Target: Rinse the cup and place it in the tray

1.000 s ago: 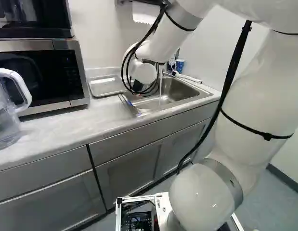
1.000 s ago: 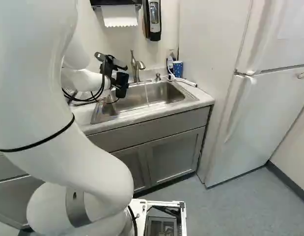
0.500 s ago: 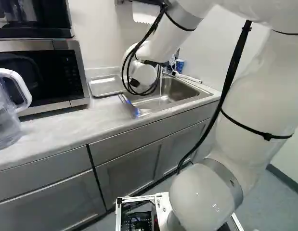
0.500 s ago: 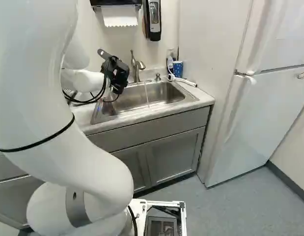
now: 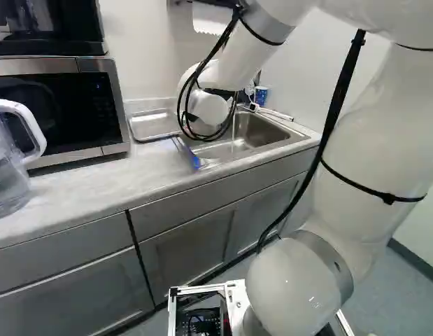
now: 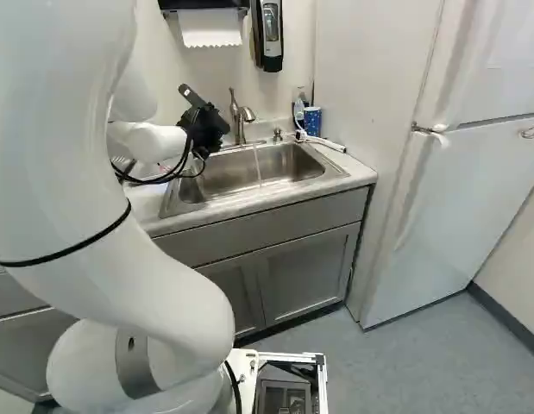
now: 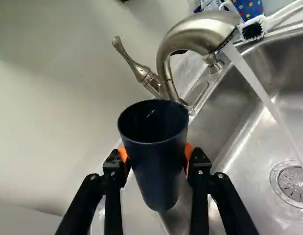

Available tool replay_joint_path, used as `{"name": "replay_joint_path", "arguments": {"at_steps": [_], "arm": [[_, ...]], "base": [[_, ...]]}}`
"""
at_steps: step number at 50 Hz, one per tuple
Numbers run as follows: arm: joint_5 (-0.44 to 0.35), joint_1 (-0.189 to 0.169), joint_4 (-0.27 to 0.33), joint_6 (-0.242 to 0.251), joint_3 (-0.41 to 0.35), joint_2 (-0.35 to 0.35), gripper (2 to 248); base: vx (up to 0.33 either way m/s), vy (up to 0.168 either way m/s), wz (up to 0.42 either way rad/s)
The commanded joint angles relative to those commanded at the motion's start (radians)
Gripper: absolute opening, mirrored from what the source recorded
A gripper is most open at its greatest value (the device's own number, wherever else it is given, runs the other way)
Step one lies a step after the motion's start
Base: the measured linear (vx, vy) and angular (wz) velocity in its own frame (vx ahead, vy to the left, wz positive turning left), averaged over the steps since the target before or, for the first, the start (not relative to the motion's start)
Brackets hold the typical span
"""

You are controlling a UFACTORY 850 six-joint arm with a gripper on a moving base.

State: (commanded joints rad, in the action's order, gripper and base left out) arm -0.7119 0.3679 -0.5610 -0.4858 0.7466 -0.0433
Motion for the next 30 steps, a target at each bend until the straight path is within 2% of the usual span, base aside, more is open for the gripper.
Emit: {"name": "replay_joint_path", "arguments": {"at_steps": [30], "arm": [[-0.003,0.0,0.009,-0.315,0.0,0.0,124]], "base": [[0.0,0.0,0.0]]}}
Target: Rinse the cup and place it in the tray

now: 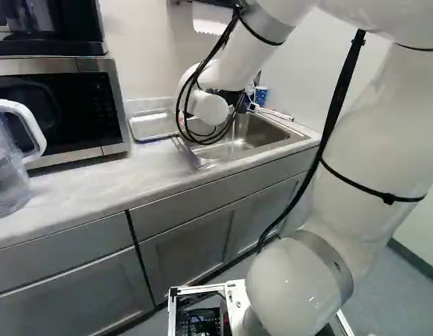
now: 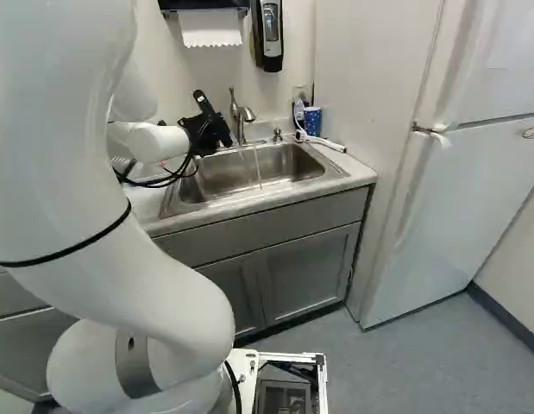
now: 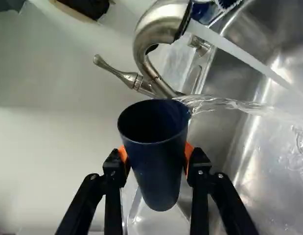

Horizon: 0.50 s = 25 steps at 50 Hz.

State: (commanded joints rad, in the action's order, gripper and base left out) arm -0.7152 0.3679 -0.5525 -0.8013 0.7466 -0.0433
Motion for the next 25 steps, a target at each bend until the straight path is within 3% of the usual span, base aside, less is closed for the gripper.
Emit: {"name": "replay_joint_path", "arguments": {"at_steps": [25], "arm": [[-0.002,0.0,0.021,-0.263,0.0,0.0,124]], "base": [[0.0,0.0,0.0]]}}
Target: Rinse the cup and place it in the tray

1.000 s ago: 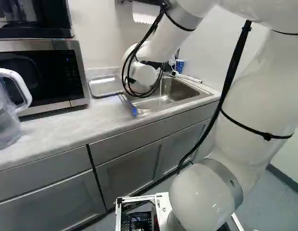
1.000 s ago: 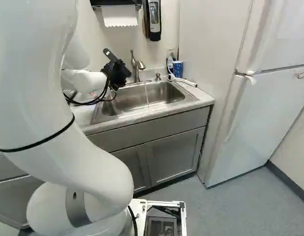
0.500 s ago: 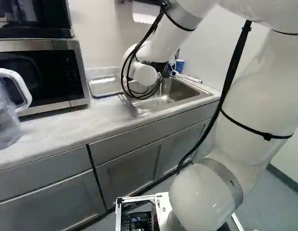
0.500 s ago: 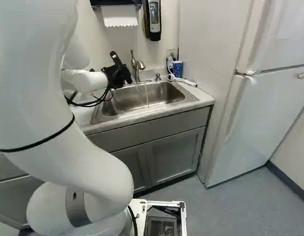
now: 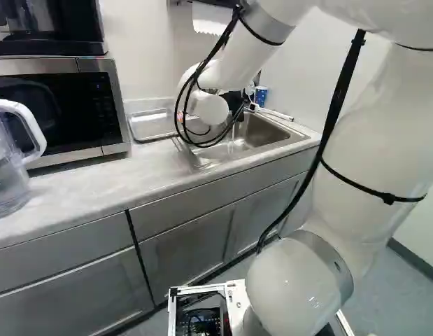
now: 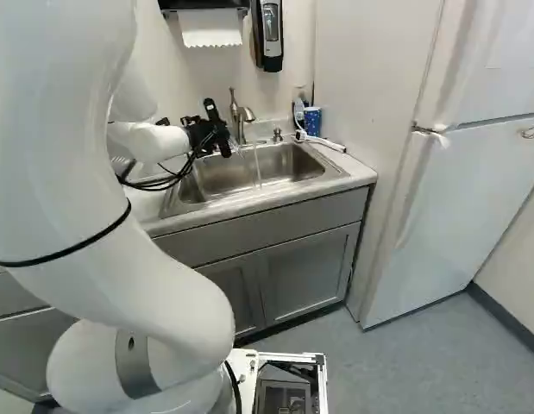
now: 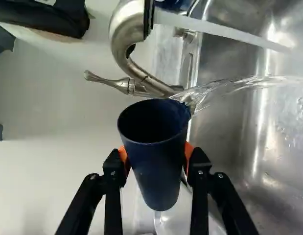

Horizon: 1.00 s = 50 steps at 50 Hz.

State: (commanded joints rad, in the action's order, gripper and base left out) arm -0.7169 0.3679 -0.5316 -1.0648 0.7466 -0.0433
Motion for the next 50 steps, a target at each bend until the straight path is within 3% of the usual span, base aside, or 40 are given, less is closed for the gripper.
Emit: {"name": "replay_joint_path", "arguments": {"at_steps": [50], "arm": [[-0.026,0.0,0.067,-0.526,0.0,0.0,124]], "base": [[0.0,0.0,0.0]]}}
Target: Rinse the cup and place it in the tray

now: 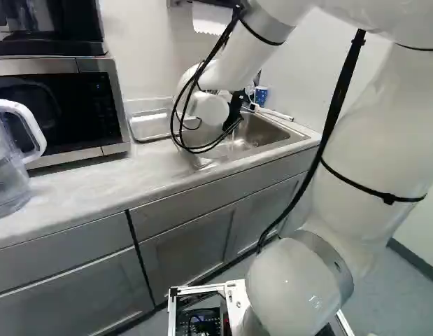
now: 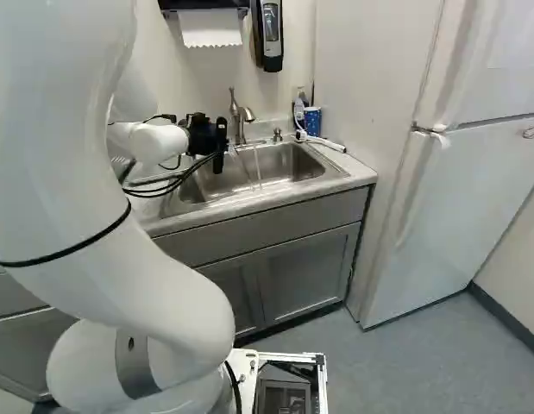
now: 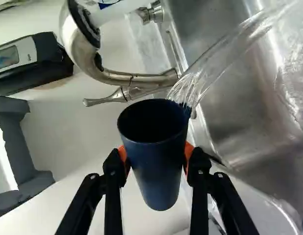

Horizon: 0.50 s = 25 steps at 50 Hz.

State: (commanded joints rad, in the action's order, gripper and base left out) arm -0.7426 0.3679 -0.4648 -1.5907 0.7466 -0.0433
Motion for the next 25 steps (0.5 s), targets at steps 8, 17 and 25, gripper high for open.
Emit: {"name": "replay_joint_path", "arguments": {"at_steps": [8,17,25], "arm": [[0.0,0.0,0.0,-0.084,0.0,0.0,124],[0.0,0.0,0.0,-0.179,0.0,0.0,124],[0.0,0.0,0.0,-0.263,0.0,0.0,124]], "base": [[0.0,0.0,0.0],[0.0,0.0,0.0],[0.0,0.0,0.0]]}}
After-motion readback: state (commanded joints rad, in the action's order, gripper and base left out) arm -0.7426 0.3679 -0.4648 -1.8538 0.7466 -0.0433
